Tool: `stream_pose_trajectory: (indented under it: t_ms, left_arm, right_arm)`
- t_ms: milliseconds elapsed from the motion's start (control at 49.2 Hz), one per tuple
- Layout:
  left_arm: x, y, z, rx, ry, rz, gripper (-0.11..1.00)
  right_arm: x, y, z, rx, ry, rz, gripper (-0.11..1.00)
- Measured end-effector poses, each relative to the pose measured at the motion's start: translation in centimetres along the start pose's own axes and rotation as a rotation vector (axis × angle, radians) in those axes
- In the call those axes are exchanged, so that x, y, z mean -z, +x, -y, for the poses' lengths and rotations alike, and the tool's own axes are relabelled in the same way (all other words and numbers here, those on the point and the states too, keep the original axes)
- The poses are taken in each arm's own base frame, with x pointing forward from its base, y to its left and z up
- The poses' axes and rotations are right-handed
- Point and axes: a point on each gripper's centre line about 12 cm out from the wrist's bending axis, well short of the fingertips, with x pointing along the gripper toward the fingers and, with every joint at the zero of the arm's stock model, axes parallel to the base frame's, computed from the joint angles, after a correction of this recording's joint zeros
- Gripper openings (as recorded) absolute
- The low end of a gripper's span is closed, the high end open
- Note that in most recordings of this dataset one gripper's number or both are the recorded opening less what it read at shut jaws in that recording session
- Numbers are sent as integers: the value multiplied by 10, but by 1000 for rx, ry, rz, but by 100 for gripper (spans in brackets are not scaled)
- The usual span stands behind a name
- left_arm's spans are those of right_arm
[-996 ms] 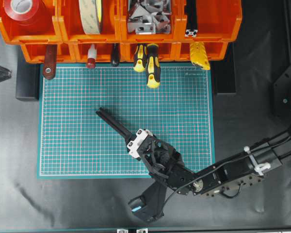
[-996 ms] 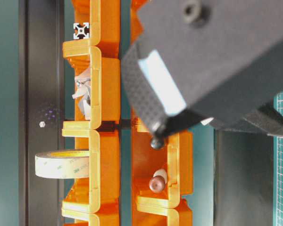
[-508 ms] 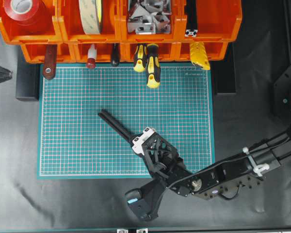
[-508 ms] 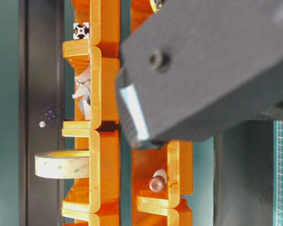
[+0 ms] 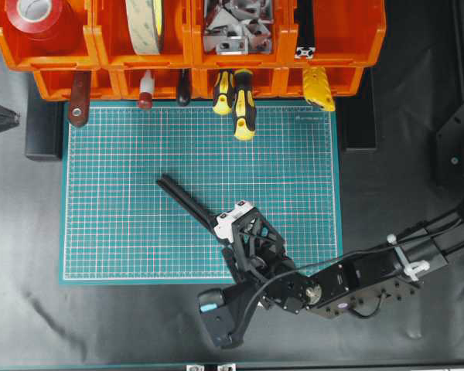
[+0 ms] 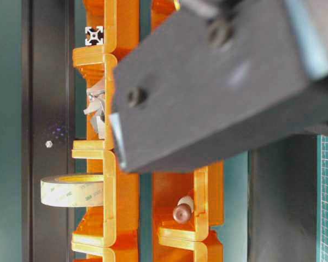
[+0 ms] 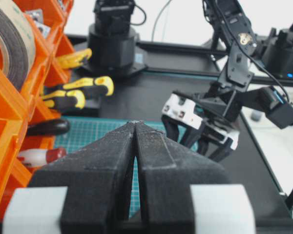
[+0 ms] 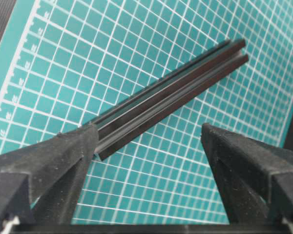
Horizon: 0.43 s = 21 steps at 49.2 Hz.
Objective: Pick frame from container rack with right arm.
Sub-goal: 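Set the bar down on the mat and open the right gripper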
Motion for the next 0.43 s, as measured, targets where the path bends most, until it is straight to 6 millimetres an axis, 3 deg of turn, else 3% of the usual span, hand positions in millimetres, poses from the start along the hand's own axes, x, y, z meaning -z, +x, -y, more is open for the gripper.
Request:
stream_pose_trajectory:
  t_ms: [203,427]
  left_arm:
    - [0,0,0,0,-11,-2,0]
    - [1,0,0,0,-8,-2,0]
  right_arm:
    - [-1,-8,12,2,261,16,84]
    - [20,-13,28,-5,470,14,84]
